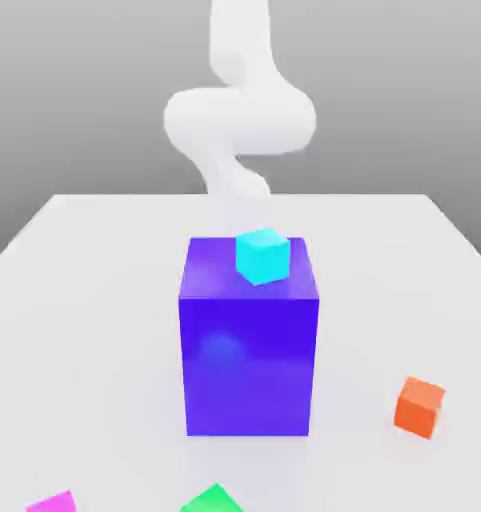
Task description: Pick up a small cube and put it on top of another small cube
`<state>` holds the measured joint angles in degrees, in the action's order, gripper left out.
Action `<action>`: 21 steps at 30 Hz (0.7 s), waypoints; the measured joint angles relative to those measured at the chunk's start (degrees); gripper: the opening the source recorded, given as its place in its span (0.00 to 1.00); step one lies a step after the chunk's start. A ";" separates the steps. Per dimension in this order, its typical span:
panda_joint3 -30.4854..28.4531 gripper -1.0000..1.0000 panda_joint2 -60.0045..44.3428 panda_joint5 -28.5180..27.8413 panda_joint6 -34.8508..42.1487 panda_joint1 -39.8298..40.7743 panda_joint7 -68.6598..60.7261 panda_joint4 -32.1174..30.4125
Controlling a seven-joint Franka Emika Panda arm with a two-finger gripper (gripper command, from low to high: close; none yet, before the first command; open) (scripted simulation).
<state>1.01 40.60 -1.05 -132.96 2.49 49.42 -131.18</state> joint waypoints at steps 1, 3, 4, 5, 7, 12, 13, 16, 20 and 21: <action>0.39 0.50 -2.26 -0.49 -0.51 1.02 1.57 0.26; 1.12 0.50 -6.56 -1.40 -1.47 2.97 4.54 0.76; 1.50 0.50 -8.66 -1.79 -1.96 3.95 5.94 0.99; 1.81 0.50 -10.75 -2.24 -2.42 4.86 7.40 1.24; 2.26 0.50 -14.93 -3.20 -3.36 6.48 10.35 1.72; 2.62 0.50 -25.36 -5.47 -5.65 9.84 17.58 2.93; 2.51 0.50 -27.44 -5.87 -6.11 10.35 18.98 3.17; 1.89 0.50 -33.66 -6.73 -7.52 11.63 22.97 3.89; 0.86 0.50 -41.87 -6.83 -9.52 13.82 27.56 4.81; 0.70 0.50 -43.91 -6.66 -10.03 14.20 28.57 5.03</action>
<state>1.70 -3.31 -7.71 -142.99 16.68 78.00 -126.14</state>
